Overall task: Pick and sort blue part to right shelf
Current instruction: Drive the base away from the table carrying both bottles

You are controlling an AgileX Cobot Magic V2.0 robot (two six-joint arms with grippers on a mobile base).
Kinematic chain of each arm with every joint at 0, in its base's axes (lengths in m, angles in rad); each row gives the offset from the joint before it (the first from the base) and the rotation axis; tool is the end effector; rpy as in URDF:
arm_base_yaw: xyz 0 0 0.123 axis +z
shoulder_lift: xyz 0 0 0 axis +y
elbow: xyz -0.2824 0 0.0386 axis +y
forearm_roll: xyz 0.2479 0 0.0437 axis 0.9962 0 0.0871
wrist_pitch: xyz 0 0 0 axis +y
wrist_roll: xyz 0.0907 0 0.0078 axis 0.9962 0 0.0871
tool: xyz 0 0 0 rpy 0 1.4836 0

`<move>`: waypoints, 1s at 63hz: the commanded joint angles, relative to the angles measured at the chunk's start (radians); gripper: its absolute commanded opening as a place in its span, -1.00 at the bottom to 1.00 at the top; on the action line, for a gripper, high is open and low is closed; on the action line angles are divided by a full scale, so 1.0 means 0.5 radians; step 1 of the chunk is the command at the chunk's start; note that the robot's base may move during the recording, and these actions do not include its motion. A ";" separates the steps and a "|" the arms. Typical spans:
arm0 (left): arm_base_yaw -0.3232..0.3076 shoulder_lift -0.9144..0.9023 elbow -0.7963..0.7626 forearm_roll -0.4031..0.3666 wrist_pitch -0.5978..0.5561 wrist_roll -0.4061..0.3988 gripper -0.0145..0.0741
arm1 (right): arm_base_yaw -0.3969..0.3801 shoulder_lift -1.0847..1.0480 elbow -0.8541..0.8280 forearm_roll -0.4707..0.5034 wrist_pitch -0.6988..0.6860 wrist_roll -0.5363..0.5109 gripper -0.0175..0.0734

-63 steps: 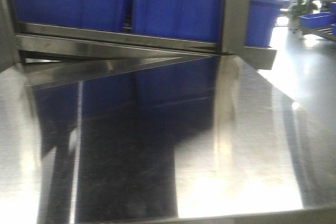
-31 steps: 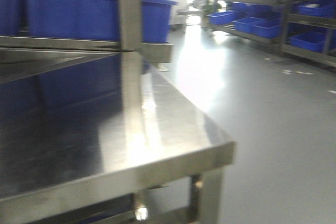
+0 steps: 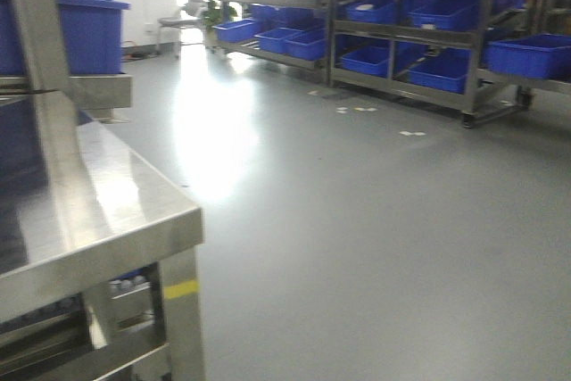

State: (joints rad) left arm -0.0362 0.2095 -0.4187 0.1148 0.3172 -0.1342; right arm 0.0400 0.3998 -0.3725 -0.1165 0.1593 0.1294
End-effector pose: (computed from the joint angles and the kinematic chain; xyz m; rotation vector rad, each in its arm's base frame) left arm 0.0563 0.0012 0.3119 -0.0190 1.5896 -0.0194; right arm 0.0945 0.0021 0.2963 -0.0075 1.6692 0.0257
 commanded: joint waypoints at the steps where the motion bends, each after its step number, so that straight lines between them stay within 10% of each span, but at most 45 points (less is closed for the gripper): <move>1: 0.005 0.015 -0.058 0.004 -0.189 -0.001 -0.03 | -0.008 0.014 -0.058 -0.020 -0.204 -0.014 0.25; 63: 0.005 0.015 -0.058 0.004 -0.189 -0.001 -0.03 | -0.008 0.014 -0.058 -0.020 -0.204 -0.014 0.25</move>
State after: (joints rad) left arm -0.0362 0.2095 -0.4187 0.1148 0.3172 -0.1342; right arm 0.0400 0.3998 -0.3725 -0.1181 0.1593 0.1294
